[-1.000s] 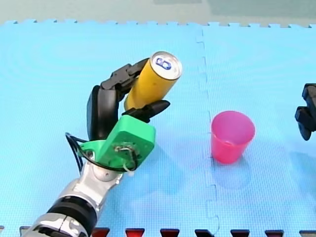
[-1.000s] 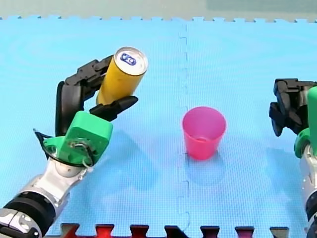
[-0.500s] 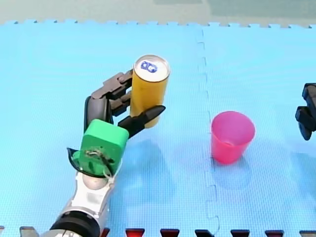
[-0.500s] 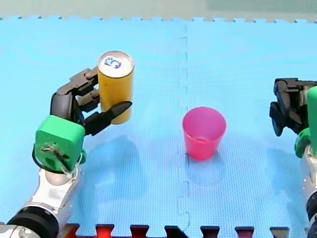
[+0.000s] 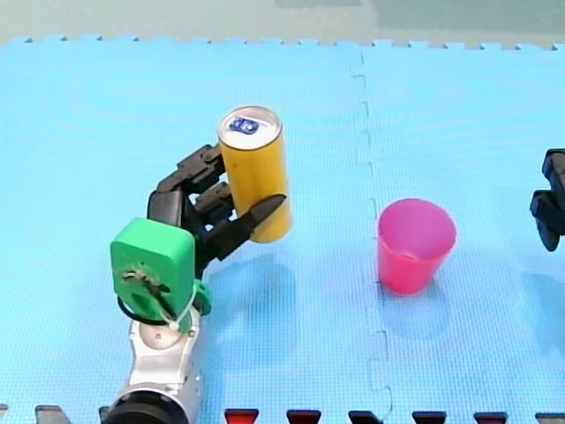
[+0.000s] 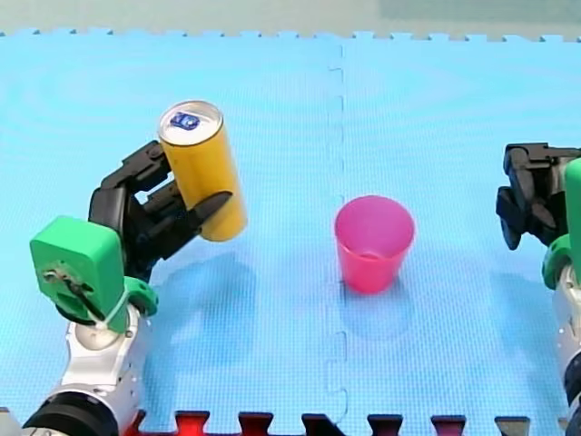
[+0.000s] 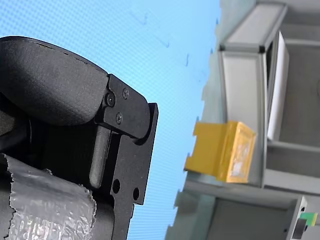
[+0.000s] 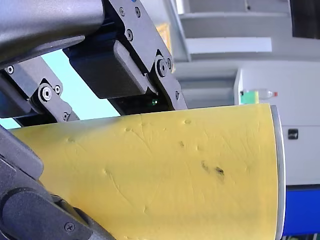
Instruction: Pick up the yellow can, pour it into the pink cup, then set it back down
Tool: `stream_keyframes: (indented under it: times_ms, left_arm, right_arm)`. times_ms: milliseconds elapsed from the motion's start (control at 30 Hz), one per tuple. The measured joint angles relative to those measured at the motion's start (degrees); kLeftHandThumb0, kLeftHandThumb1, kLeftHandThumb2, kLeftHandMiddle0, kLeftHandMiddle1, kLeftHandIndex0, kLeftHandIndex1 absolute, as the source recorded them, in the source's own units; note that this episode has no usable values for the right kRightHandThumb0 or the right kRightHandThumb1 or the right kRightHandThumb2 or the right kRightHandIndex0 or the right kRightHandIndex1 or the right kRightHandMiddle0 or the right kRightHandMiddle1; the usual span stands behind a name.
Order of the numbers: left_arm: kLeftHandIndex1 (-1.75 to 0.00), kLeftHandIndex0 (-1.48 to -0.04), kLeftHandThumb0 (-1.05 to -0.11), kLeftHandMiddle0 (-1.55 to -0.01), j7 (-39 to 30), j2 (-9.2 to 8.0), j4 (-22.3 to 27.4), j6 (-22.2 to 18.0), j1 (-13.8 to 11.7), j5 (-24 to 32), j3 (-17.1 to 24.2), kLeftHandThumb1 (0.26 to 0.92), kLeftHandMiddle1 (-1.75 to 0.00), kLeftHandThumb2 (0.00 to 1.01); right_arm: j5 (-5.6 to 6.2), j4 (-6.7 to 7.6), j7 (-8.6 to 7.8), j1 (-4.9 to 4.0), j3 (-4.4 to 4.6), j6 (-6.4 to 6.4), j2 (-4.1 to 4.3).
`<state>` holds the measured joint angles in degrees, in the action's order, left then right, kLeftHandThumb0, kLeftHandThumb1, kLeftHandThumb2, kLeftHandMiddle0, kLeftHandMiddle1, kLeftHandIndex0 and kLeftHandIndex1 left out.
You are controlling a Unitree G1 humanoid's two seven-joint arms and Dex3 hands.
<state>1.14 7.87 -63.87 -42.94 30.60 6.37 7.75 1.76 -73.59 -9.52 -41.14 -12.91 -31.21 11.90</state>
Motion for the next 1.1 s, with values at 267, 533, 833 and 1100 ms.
stream_keyframes:
  times_ms: [267, 533, 833, 1100]
  left_arm:
    - [0.0, -1.17, -0.358, -1.27, 2.5, 0.23, -2.0, -1.1, -0.4, -3.1, 0.0, 0.82, -0.01, 0.0]
    - [0.0, -1.16, -0.344, -1.27, 15.2, -1.56, -4.0, -2.8, -1.6, -14.4, -4.5, 0.829, 0.0, 0.0]
    - [0.0, -1.16, -0.348, -1.25, 30.3, -3.53, -6.0, -3.7, -2.6, -27.0, -11.2, 0.84, 0.0, 0.0]
    - [0.0, -1.16, -0.348, -1.23, 35.6, -4.18, -8.4, -4.2, -2.4, -29.7, -14.5, 0.846, 0.0, 0.0]
  right_arm:
    - [0.02, 0.0, 0.11, 0.11, -0.01, -0.11, 0.12]
    - [0.01, -0.05, -0.24, 0.12, -0.03, -0.18, 0.07]
    - [0.01, -0.1, -0.47, 0.26, -0.18, -0.64, 0.43]
    - [-0.59, -0.18, 0.4, 0.6, 0.02, -2.04, 1.1]
